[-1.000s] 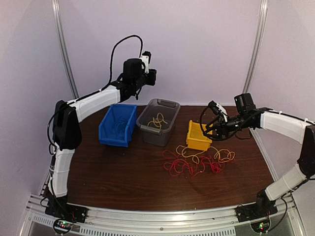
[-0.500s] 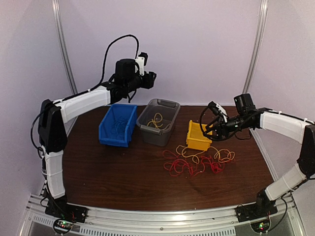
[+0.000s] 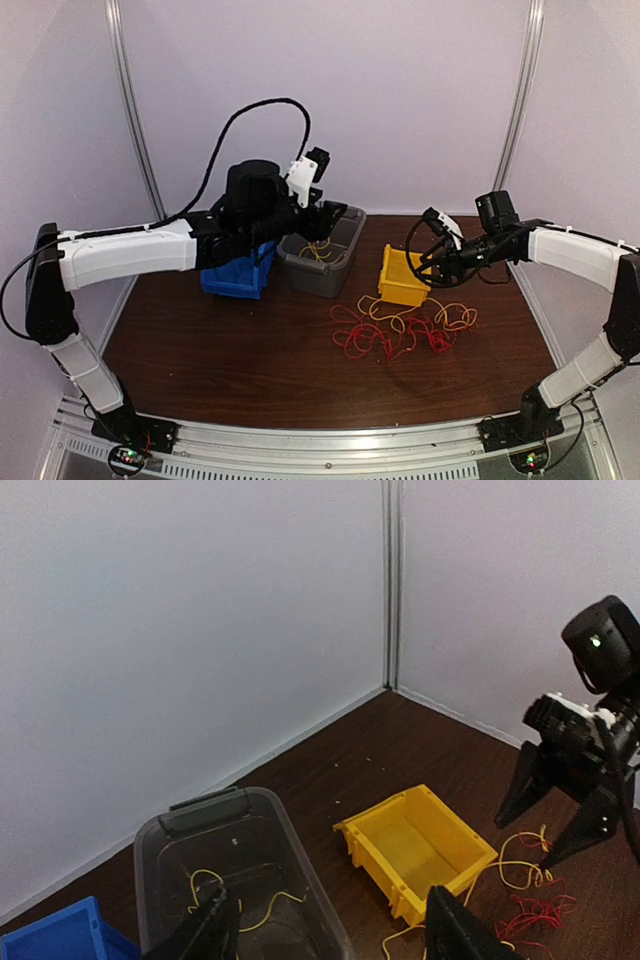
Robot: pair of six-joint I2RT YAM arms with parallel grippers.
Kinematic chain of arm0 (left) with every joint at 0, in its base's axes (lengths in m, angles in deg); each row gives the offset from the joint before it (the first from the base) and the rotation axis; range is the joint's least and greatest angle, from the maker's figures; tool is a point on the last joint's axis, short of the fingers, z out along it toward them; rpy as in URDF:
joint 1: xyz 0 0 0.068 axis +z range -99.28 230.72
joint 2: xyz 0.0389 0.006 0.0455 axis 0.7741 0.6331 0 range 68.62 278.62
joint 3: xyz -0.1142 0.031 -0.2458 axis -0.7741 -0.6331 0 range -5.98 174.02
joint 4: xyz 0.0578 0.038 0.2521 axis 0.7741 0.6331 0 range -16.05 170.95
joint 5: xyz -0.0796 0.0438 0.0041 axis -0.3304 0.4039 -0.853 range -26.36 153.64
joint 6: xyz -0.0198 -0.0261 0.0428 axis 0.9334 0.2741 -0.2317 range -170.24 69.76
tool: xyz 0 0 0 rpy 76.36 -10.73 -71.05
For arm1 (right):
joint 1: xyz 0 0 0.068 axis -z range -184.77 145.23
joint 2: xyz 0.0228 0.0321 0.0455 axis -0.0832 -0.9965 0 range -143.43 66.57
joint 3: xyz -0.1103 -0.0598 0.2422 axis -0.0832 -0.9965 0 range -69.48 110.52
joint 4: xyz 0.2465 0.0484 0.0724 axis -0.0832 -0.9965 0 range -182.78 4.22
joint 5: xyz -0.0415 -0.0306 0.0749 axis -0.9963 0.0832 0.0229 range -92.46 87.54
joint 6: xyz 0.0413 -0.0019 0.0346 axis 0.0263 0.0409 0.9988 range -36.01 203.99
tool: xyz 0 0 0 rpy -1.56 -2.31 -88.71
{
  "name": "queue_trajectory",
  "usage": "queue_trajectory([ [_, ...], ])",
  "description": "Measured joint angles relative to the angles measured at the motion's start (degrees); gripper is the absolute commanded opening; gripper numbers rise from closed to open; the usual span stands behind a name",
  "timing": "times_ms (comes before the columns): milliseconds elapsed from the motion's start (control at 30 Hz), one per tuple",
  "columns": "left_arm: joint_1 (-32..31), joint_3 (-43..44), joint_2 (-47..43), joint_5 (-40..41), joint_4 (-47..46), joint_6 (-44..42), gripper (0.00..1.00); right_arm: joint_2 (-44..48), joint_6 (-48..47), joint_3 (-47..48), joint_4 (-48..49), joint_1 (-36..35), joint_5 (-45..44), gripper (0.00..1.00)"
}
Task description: Untangle the cables
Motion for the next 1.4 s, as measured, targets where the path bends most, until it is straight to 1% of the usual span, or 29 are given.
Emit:
queue_trajectory([
  [133, -4.07, -4.70, -0.63, -1.05, -1.62, -0.35, 0.64, -0.07, -0.17, 0.00, 0.00, 0.00, -0.70, 0.63],
  [233, -5.25, -8.35, -0.44, -2.14, -1.95, 0.00, 0.63, -0.07, -0.24, 0.00, 0.00, 0.00, -1.29, 0.63],
  [467, -6.23, -9.18, 4.70, -3.21, -2.08, 3.10, 0.64, -0.07, -1.29, -0.48, 0.02, 0.15, -2.78, 0.62],
  [533, -6.54, -8.26, 7.54, -3.39, -2.05, 4.33, 0.67, -0.07, -1.42, -0.70, 0.00, 0.39, -3.10, 0.62],
  [600, -7.02, -7.10, 10.93, -3.13, -2.12, 5.27, 0.76, -0.07, -1.46, -0.74, 0.02, 0.63, -3.32, 0.62],
  [767, -8.46, -3.76, 18.56, -1.16, -1.62, 7.45, 0.82, -0.07, -1.49, -0.74, 0.02, 0.92, -3.72, 0.62],
  [933, -8.81, -0.87, 22.88, 0.31, -0.92, 9.66, 0.81, -0.04, -1.49, -0.74, 0.02, 1.01, -3.93, 0.62],
  [1133, -8.81, -0.50, 24.41, 1.16, -1.01, 11.13, 0.76, -0.04, -1.49, -0.79, 0.04, 1.42, -3.98, 0.62],
  [1300, -8.81, -0.46, 25.35, -0.92, -2.12, 11.45, 0.71, -0.07, -1.49, -0.81, 0.04, 1.57, -4.02, 0.62],
  [1400, -8.83, 0.20, 26.88, -2.51, -2.60, 11.47, 0.70, -0.07, -1.49, -0.85, 0.04, 1.64, -4.26, 0.62],
])
